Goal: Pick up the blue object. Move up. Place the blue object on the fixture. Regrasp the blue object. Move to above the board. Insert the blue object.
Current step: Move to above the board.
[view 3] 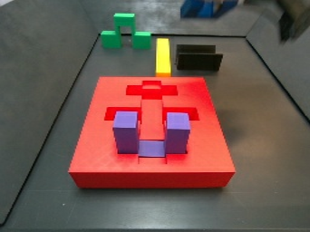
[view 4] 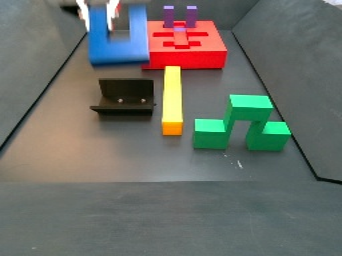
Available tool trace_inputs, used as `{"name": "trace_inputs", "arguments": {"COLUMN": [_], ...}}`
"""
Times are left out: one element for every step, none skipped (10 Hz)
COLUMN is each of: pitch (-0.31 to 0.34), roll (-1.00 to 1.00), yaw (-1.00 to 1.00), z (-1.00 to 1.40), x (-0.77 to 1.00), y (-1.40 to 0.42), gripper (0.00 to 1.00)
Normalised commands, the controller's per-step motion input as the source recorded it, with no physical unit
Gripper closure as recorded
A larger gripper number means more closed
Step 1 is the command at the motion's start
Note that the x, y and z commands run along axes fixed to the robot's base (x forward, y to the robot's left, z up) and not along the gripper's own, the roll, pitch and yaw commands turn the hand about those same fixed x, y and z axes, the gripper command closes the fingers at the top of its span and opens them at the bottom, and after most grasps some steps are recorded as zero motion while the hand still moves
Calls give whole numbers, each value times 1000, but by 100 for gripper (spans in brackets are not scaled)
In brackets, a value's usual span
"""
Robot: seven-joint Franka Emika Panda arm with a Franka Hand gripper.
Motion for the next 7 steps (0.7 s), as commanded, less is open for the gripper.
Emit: {"name": "trace_inputs", "arguments": {"pitch": [33,46,60,80,95,107,8], "roll": [-9,-10,-10,-8,3,1,-1000], "yaw": [-33,-18,-9,-1,9,22,-64], "z": [1400,1400,995,611,331,198,292], "x": [-2,7,12,24,48,50,-1242], "y": [-24,-2,-25,-16,-9,-18,-1400], "gripper": [100,100,100,100,100,100,100]}}
